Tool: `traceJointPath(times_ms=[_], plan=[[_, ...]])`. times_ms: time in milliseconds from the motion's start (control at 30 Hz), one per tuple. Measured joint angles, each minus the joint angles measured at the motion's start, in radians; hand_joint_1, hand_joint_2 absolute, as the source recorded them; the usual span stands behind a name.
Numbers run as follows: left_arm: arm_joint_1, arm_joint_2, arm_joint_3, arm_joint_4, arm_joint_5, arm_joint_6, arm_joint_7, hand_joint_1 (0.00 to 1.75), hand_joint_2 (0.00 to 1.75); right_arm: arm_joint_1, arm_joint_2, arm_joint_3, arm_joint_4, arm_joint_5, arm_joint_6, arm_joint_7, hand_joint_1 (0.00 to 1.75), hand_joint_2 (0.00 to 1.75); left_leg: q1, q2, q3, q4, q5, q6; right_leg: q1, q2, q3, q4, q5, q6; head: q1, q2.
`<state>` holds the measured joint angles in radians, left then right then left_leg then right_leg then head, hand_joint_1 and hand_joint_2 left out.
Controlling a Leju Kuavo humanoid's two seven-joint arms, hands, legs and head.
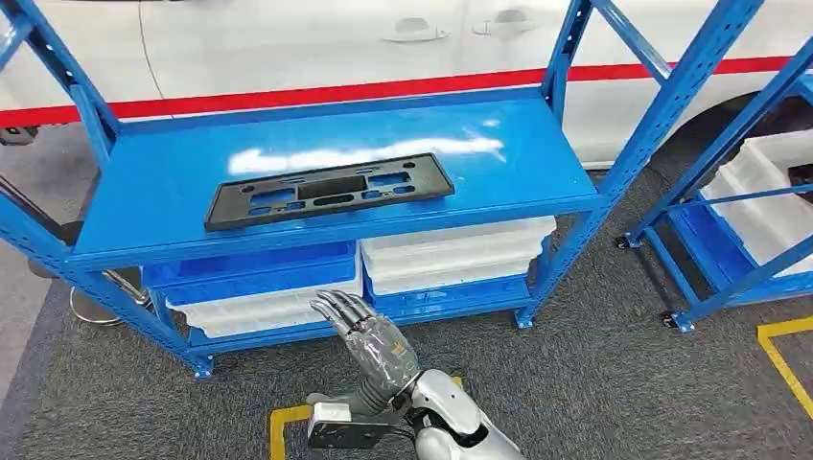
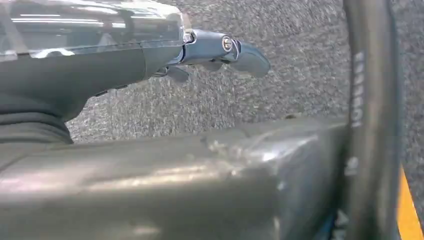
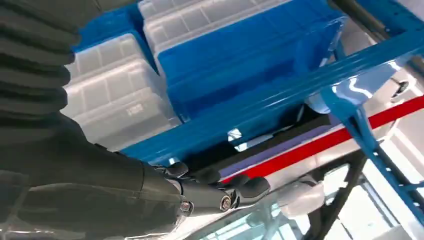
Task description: Take the parts from the cabinet and place them on the table.
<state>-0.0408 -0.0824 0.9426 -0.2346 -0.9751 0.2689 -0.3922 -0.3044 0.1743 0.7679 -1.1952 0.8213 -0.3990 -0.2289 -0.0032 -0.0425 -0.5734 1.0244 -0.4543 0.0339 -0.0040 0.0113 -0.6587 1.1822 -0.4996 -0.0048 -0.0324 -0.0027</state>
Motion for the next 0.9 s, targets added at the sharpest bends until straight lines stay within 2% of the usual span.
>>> traceJointPath(times_ms=[33,67,100,133,200,233,267,300,333,367,400,433,467,533,567,600,633,700,733,767,800,867,900], plan=[[-0.001,0.0,0.0,0.0,-0.001,0.0,0.0,0.0,0.0,-0.003,0.0,0.0,0.0,0.003,-0.005,0.002,0.0,0.0,-0.001,-0.008,0.002,0.0,0.0,0.0,0.004,0.026,0.041,-0.086,0.041,-0.016,0.0,0.0],[-0.002,-0.005,0.0,0.001,-0.002,-0.002,0.0,0.0,0.0,-0.006,-0.001,0.0,0.0,0.007,-0.014,0.005,0.0,0.0,0.003,-0.014,-0.001,0.0,0.0,-0.001,0.006,0.073,0.065,-0.137,0.04,-0.039,-0.002,0.0],[-0.005,-0.002,0.0,0.002,-0.003,-0.002,0.0,0.0,0.0,-0.006,-0.001,0.0,0.0,0.011,-0.025,0.009,0.0,0.0,-0.004,-0.023,-0.005,0.004,0.0,-0.003,0.004,0.072,0.07,-0.159,0.042,-0.038,-0.002,0.0],[-0.005,-0.001,0.0,0.002,-0.003,-0.002,0.0,0.0,0.0,-0.007,-0.003,0.0,-0.001,0.014,-0.034,0.011,0.0,0.0,0.008,-0.031,-0.011,0.001,0.003,-0.011,0.012,0.059,0.07,-0.159,0.042,-0.035,-0.002,0.0],[0.0,0.0,0.001,0.002,-0.003,-0.002,0.002,0.0,0.0,-0.011,-0.002,0.0,-0.002,0.018,-0.039,0.011,0.0,0.0,0.011,-0.05,-0.013,-0.005,0.007,-0.022,0.013,0.044,0.074,-0.168,0.044,-0.035,-0.001,0.0],[0.001,0.005,0.001,0.002,-0.003,-0.002,0.002,0.0,0.0,-0.011,0.0,0.0,-0.004,0.018,-0.04,0.011,0.0,0.0,0.006,-0.042,-0.013,0.004,0.003,-0.022,-0.006,0.031,0.087,-0.19,0.053,-0.027,-0.001,0.0],[0.002,0.002,0.001,0.003,-0.005,-0.002,0.001,0.0,0.0,-0.011,0.0,0.0,-0.004,0.019,-0.043,0.011,0.0,0.0,0.002,-0.006,-0.023,0.03,-0.017,-0.03,-0.004,0.024,0.098,-0.202,0.054,-0.027,-0.002,0.0],[0.0,0.002,0.001,0.003,-0.004,-0.002,0.001,0.0,0.0,-0.012,0.0,0.0,-0.004,0.018,-0.045,0.011,0.0,0.0,0.008,0.012,-0.046,0.08,-0.049,-0.035,-0.005,0.014,0.101,-0.204,0.055,-0.028,-0.001,0.0],[-0.003,0.003,0.001,0.003,-0.004,-0.002,0.001,0.0,0.0,-0.011,0.0,0.0,-0.004,0.017,-0.048,0.011,0.0,0.0,0.012,0.025,-0.088,0.164,-0.092,-0.043,-0.005,0.004,0.102,-0.203,0.054,-0.028,-0.001,0.0],[-0.003,0.005,0.001,0.003,-0.005,-0.002,0.001,0.0,0.0,-0.007,-0.001,0.0,-0.003,0.011,-0.051,0.009,0.0,0.0,0.018,0.03,-0.126,0.239,-0.122,-0.05,-0.005,-0.005,0.101,-0.202,0.051,-0.026,-0.001,0.0],[-0.001,0.005,0.001,0.003,-0.006,-0.002,0.002,0.0,0.0,-0.006,-0.002,0.0,-0.003,0.008,-0.053,0.007,0.0,0.0,0.023,0.033,-0.149,0.283,-0.131,-0.057,-0.006,-0.01,0.1,-0.201,0.05,-0.025,-0.001,0.0],[0.001,0.006,0.001,0.003,-0.007,-0.002,0.002,0.0,0.0,-0.005,-0.002,0.0,-0.003,0.005,-0.055,0.003,0.0,0.0,0.028,0.036,-0.153,0.288,-0.12,-0.063,-0.009,-0.012,0.1,-0.198,0.048,-0.022,-0.002,0.0],[0.004,0.008,0.002,0.003,-0.008,-0.002,0.003,0.0,0.0,-0.006,-0.002,0.0,-0.003,0.005,-0.061,0.001,0.0,1.75,0.035,0.037,-0.128,0.237,-0.08,-0.071,-0.013,-0.014,0.1,-0.193,0.044,-0.016,-0.001,0.0],[0.003,0.009,0.002,0.003,-0.01,-0.002,0.003,0.0,0.0,-0.007,-0.001,0.0,-0.004,0.012,-0.074,0.003,0.0,1.75,0.046,0.04,-0.039,0.065,0.008,-0.085,-0.025,-0.015,0.099,-0.175,0.032,-0.001,-0.002,0.0],[0.003,0.009,0.002,0.003,-0.011,-0.002,0.003,0.0,0.0,-0.009,-0.002,0.0,-0.004,0.027,-0.082,0.012,0.0,1.75,0.046,0.039,-0.011,0.015,-0.007,-0.092,-0.025,-0.016,0.097,-0.165,0.024,0.009,-0.001,0.0],[0.002,0.008,0.003,0.004,-0.013,-0.002,0.004,0.0,0.0,-0.012,-0.001,0.0,-0.003,0.046,-0.092,0.03,0.0,1.75,0.037,0.031,-0.013,0.01,-0.003,-0.074,-0.019,-0.014,0.092,-0.155,0.02,0.017,-0.001,0.0],[0.001,0.008,0.005,0.004,-0.02,-0.002,0.005,0.0,0.0,-0.013,-0.001,0.0,-0.002,0.072,-0.107,0.045,0.0,1.75,0.036,0.03,-0.016,0.018,-0.005,-0.06,-0.018,-0.012,0.092,-0.159,0.023,0.022,-0.001,0.0],[0.002,0.008,0.009,0.004,-0.024,-0.002,0.006,0.0,0.0,-0.015,-0.001,-0.001,0.005,0.129,-0.142,0.082,0.0,1.75,0.033,0.03,-0.017,0.02,-0.006,-0.046,-0.022,-0.011,0.094,-0.163,0.025,0.028,-0.001,0.0],[0.001,0.008,0.011,0.004,-0.027,-0.002,0.006,0.0,0.0,-0.016,0.0,-0.002,0.01,0.152,-0.161,0.097,0.0,1.75,0.034,0.03,-0.016,0.016,-0.001,-0.034,-0.025,-0.011,0.093,-0.162,0.021,0.033,-0.001,0.0],[0.001,0.008,0.011,0.004,-0.03,-0.002,0.006,0.0,0.0,-0.017,0.0,-0.006,0.013,0.166,-0.172,0.106,0.0,1.75,0.035,0.032,-0.016,0.015,0.001,-0.027,-0.026,-0.012,0.09,-0.144,0.006,0.035,0.0,0.0],[0.001,0.008,0.012,0.004,-0.031,-0.002,0.006,0.0,0.0,-0.021,0.0,-0.011,0.018,0.179,-0.186,0.113,0.0,1.75,0.033,0.032,-0.018,0.015,0.001,-0.02,-0.026,-0.012,0.063,-0.085,-0.033,0.034,-0.001,0.0],[0.001,0.008,0.016,0.004,-0.035,-0.003,0.006,0.0,0.0,-0.021,0.0,-0.021,0.029,0.193,-0.198,0.122,0.0,1.75,0.027,0.033,-0.021,0.015,0.002,-0.013,-0.021,-0.012,-0.014,0.068,-0.104,0.033,-0.001,0.0],[0.001,0.008,0.02,0.004,-0.04,-0.005,0.006,0.0,0.0,-0.02,0.0,-0.027,0.037,0.206,-0.206,0.13,0.0,1.75,0.023,0.033,-0.023,0.016,0.002,-0.011,-0.018,-0.012,-0.047,0.131,-0.122,0.031,-0.001,0.0]])
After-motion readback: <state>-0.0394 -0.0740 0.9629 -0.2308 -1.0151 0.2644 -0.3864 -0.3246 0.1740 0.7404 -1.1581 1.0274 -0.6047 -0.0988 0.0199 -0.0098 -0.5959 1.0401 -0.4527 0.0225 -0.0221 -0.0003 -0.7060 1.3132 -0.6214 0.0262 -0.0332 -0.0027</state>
